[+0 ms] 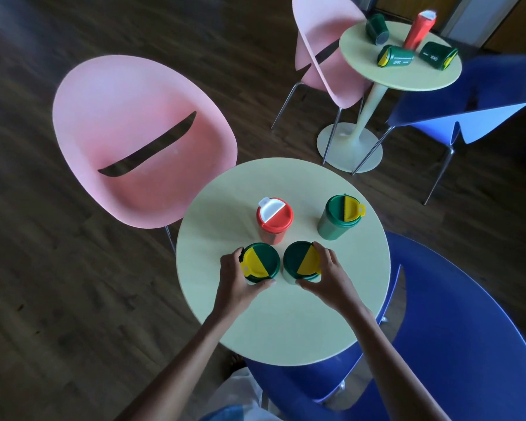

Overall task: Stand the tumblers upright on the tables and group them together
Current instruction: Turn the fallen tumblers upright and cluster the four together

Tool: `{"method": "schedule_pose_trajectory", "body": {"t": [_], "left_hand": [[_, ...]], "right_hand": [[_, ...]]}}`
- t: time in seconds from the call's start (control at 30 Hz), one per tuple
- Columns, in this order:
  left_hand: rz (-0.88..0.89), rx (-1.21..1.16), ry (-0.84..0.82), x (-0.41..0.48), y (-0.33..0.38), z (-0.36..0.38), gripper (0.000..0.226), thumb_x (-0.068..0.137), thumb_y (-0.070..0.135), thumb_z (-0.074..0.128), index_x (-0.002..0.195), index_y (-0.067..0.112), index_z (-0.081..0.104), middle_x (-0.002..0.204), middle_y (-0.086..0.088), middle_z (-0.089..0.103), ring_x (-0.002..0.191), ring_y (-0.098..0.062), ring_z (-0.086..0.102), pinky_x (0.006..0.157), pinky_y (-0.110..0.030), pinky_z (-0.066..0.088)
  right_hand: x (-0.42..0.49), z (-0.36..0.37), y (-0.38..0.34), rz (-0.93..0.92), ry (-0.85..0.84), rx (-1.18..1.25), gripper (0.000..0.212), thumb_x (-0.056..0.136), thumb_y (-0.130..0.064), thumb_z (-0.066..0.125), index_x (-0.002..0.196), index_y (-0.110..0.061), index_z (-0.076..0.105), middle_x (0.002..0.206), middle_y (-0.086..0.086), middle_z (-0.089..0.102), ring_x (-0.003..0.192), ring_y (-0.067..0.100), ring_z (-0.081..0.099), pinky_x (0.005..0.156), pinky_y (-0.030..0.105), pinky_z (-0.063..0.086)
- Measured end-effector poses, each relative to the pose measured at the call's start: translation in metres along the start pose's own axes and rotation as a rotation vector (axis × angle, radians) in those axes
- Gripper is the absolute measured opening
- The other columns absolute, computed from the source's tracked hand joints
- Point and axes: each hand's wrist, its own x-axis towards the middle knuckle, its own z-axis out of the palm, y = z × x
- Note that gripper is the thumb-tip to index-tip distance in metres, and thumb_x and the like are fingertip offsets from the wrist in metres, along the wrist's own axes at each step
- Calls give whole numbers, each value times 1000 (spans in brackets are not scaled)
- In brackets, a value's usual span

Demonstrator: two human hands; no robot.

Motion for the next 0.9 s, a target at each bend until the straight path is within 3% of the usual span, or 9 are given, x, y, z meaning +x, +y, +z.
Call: {"method": "schedule_pose_trajectory", "body": {"t": [0.17, 0.27, 0.43, 0.63, 0.77, 0.9], "left_hand": [[-1, 2, -35, 0, -3, -1, 104, 59, 31, 86, 142, 11, 26, 121, 2, 31, 112, -1, 29, 90, -12, 31], [59, -3, -96, 5, -6, -9, 91, 60, 30, 82, 138, 15, 35, 125, 3, 40, 117, -7, 39, 90, -3, 32], [27, -39, -86, 9, -2, -9, 85, 56, 30, 82, 131, 19, 44, 121, 5, 47, 112, -12, 49, 91, -25, 47], [2, -74, -23, 15, 7, -2, 81, 52, 28, 84, 124, 17, 48, 113, 6, 50, 105, -13, 53, 85, -28, 51], [-44, -100, -14, 23, 10, -3, 79, 56, 16, 88, 124, 12, 49, 112, 2, 52, 95, -1, 52, 75, -5, 43], [-71, -166, -81, 29, 7, -6, 79, 59, 11, 87, 127, 14, 48, 120, -4, 53, 99, 8, 53, 72, -9, 50]], "right_hand": [[-1, -2, 0, -4, -7, -2, 92, 72, -40, 77, 144, -24, 23, 141, 0, 38, 120, 20, 48, 88, 37, 50], [0, -2, -1, -7, -11, 6, 92, 72, -40, 77, 144, -23, 23, 142, 0, 38, 121, 19, 46, 89, 35, 50], [6, -1, -3, 21, -36, 88, 98, 70, -33, 80, 147, -18, 21, 147, 2, 33, 130, 18, 39, 97, 23, 38], [13, -2, -5, 59, 48, 151, 94, 62, -28, 85, 140, -14, 35, 135, 5, 46, 113, 14, 46, 88, 18, 36], [15, -2, -5, 53, 119, 176, 86, 63, -29, 85, 135, -14, 41, 129, 6, 50, 104, 9, 43, 84, 18, 36], [16, -3, -2, 55, 101, 182, 88, 65, -31, 84, 138, -15, 38, 132, 5, 48, 111, 13, 46, 87, 19, 37]]}}
